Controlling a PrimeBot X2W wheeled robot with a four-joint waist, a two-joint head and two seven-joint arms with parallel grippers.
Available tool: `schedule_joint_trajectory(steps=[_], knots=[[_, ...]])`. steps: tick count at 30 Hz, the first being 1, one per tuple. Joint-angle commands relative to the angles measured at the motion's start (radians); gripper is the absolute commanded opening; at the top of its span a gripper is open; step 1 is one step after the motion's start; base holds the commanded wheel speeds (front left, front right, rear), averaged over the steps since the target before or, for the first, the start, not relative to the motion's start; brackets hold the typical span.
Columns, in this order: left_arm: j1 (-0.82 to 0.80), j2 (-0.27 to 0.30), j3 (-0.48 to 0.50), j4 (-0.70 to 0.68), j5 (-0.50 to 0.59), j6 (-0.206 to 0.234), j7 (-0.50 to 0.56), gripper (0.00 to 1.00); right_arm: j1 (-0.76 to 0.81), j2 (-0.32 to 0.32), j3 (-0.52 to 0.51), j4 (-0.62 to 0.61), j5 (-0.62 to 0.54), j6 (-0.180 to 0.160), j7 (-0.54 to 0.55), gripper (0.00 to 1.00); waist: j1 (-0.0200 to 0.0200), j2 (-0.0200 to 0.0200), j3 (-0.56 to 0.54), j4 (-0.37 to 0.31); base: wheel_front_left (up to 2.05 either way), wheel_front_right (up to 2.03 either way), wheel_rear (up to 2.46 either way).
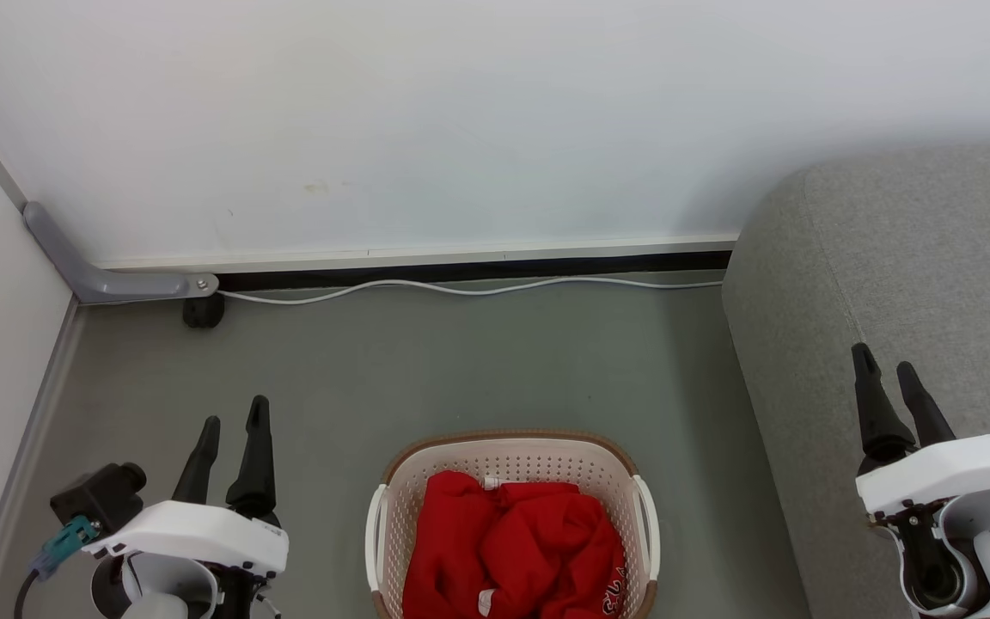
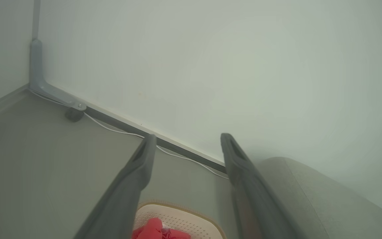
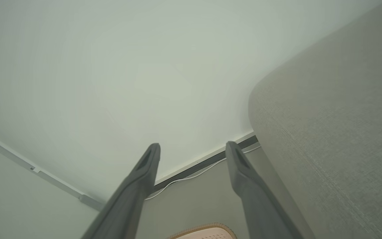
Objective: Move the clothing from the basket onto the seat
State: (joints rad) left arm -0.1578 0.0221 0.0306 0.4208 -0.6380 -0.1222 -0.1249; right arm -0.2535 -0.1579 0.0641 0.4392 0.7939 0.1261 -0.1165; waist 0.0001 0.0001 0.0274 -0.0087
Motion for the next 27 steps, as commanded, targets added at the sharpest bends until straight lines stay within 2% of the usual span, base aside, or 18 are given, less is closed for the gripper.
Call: schedule_joint_trajectory(steps=[1,27], knots=[[-0.066,0.018,0.023,-0.019,0.04,-0.004,-0.015,1.0,-0.053,-0.02,0.013,-0.018,-0.035,0.004,-0.023,1.0,0.0,-0.0001,0.0,0.0,0.0,0.0,0.0],[-0.136,0.024,0.019,0.086,0.362,0.007,-0.091,1.0,-0.135,-0.064,0.069,0.065,-0.314,0.004,-0.099,1.0,0.0,-0.0001,0.007,0.002,0.0,0.0,0.0]])
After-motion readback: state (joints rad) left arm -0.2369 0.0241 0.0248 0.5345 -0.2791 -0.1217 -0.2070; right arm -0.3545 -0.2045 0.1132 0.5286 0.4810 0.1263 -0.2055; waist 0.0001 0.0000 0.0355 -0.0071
